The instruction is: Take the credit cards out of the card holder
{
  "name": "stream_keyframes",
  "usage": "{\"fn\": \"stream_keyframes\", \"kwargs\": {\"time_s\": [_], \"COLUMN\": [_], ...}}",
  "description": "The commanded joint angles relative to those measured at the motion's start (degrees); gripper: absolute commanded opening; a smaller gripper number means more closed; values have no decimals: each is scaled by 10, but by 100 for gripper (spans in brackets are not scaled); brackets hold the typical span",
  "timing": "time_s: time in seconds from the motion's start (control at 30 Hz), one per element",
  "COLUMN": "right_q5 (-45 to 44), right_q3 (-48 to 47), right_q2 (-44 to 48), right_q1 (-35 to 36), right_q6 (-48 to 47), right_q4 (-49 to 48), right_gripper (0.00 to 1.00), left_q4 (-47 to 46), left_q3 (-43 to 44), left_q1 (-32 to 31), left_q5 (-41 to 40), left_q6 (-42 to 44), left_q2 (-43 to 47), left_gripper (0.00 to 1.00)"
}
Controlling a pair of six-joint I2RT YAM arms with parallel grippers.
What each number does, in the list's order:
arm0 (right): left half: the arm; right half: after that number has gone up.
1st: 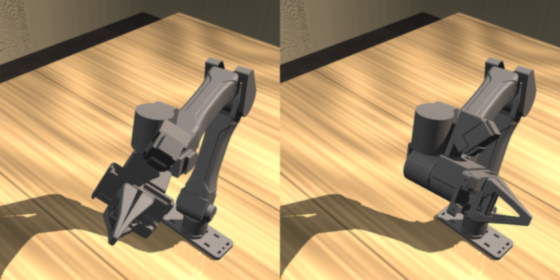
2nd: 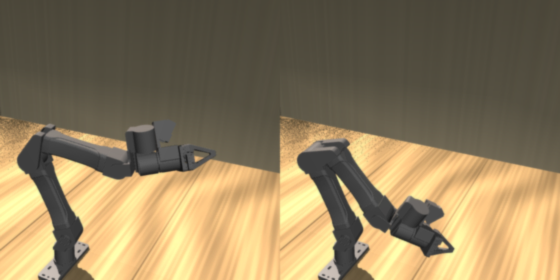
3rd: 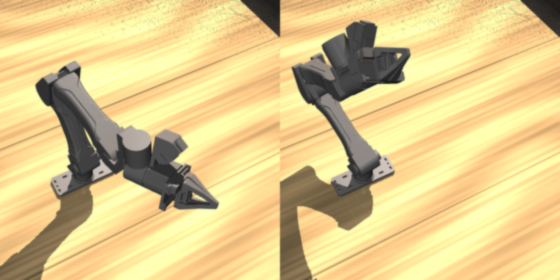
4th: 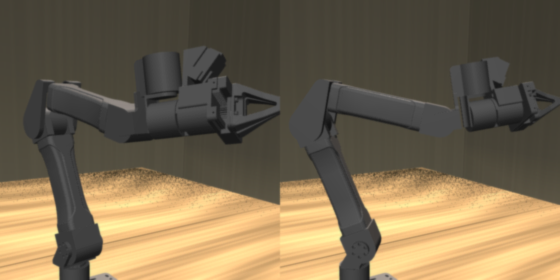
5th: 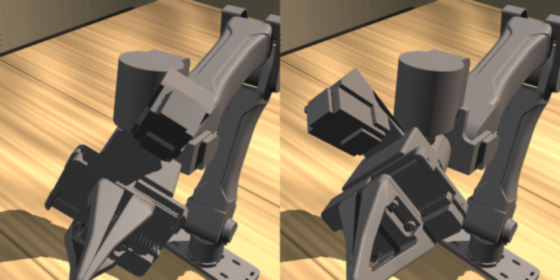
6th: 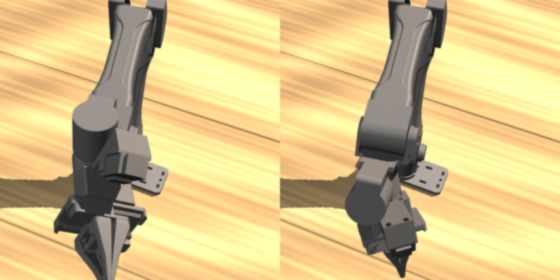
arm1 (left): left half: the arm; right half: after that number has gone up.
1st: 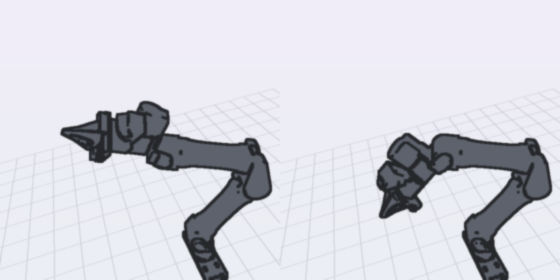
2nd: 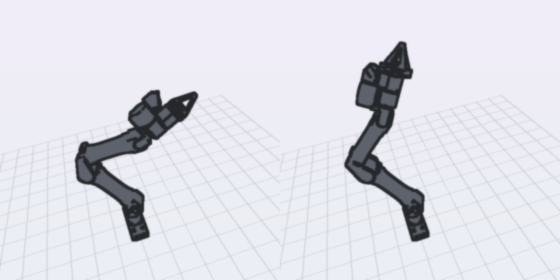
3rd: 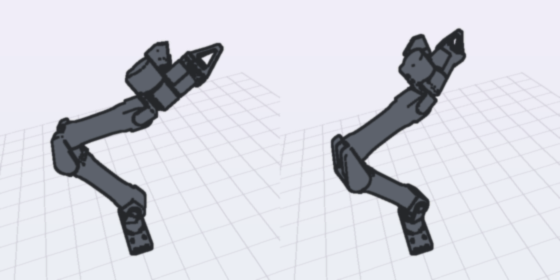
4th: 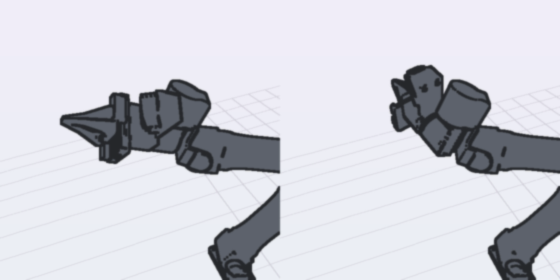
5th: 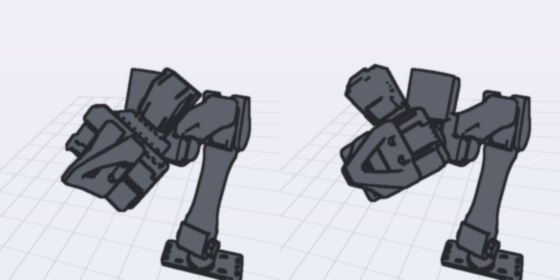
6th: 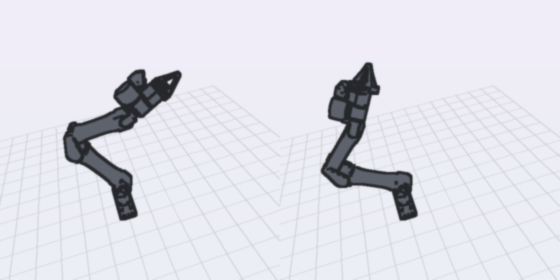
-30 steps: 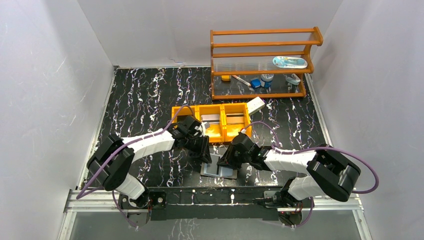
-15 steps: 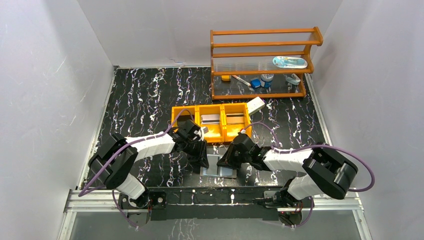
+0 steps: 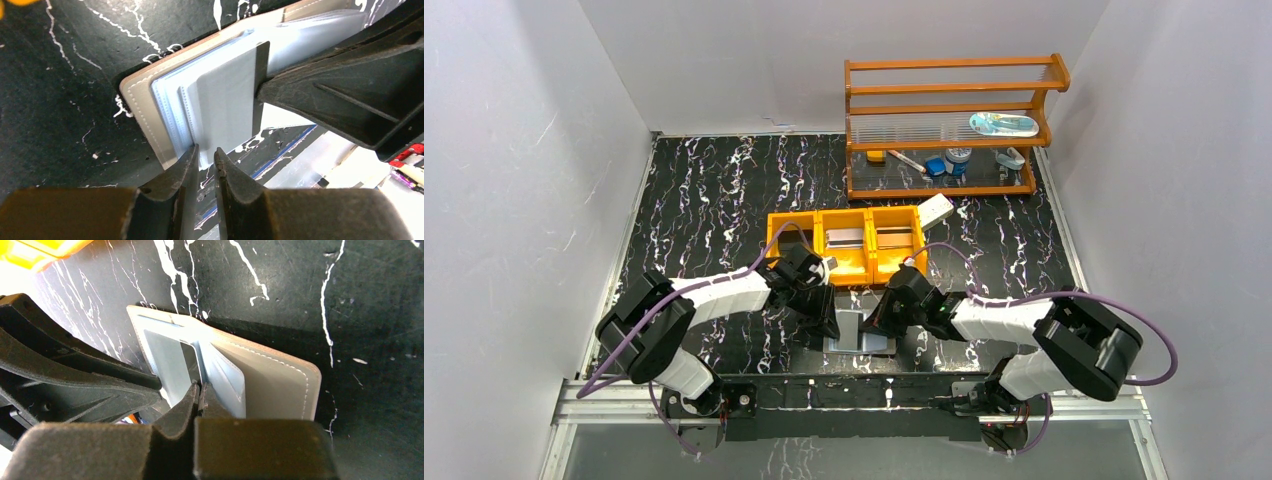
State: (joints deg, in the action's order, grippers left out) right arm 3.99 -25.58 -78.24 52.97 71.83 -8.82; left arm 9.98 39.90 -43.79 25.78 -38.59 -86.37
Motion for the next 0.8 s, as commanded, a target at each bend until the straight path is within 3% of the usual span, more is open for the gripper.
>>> {"fn": "stream_keyframes", "kwargs": {"time_s": [0.0,0.13,0.33,0.43,0.57,0.67,0.77], "right_q5": [-36,-65,-72,-71,-63,-57,-59], "right_q3": [-16,-42,-42,-53,-65,-63,-62], "right_q2": [20,30,43,32,14,8,6], "right_q1": [2,3,3,3,3,3,3], "right_q6": [-3,-20,-21,-32,-40,-42,-41], "right_q4": [62,129,133,145,149,137,138], "right_gripper": [2,3,3,4,4,4,5], "left_q4": [41,42,41,36,31,29,-5], "left_q3": [-14,-21,-22,-24,0,30,51], "left_q1": [-5,-6,-6,-6,-6,-6,-6], "left_q5": [-44,-60,-63,-79,-79,-64,4], "left_q6": [3,4,6,-3,2,17,21], "left_q2": [11,24,33,73,123,128,106], "left_gripper": [18,20,23,31,51,58,60]}}
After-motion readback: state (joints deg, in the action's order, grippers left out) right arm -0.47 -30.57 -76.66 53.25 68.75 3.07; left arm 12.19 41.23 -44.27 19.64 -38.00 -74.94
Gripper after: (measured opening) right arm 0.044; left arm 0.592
